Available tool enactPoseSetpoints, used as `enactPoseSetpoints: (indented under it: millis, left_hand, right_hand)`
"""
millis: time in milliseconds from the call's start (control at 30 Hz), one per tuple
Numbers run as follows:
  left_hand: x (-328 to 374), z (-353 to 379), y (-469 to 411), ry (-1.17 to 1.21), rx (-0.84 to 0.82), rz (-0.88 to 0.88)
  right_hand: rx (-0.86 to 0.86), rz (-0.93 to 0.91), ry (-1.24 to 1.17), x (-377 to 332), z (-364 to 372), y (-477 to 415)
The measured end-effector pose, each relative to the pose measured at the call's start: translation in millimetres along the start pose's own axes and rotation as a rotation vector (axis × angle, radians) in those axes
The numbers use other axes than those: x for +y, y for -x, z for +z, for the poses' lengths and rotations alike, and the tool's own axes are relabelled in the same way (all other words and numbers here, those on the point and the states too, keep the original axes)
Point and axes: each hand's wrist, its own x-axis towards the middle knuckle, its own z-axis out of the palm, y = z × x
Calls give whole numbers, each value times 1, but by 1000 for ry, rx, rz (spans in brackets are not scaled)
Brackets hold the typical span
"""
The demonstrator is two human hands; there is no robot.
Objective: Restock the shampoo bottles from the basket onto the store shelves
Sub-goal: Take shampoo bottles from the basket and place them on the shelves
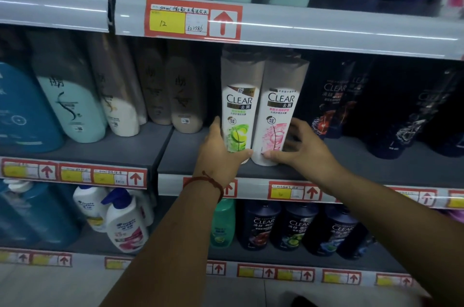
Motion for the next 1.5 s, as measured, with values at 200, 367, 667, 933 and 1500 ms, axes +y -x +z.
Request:
enactPoseSetpoints:
  millis: [200,367,667,933,1500]
  left_hand:
    - [1,-3,0,-8,-85,55]
    - [2,-5,1,-2,-76,71]
    - [3,-3,1,-21,-56,72]
    - [5,-2,3,-54,-37,65]
    - [3,3,4,-138,4,19]
  right_hand:
    - [-108,-36,29,1,9,-4]
    - [-124,-52,98,-2,12,-3]
    - [-122,-77,112,-2,12,-3]
    - [-104,-81,151,-2,7,-5]
    - [28,-29,51,8,7,-7]
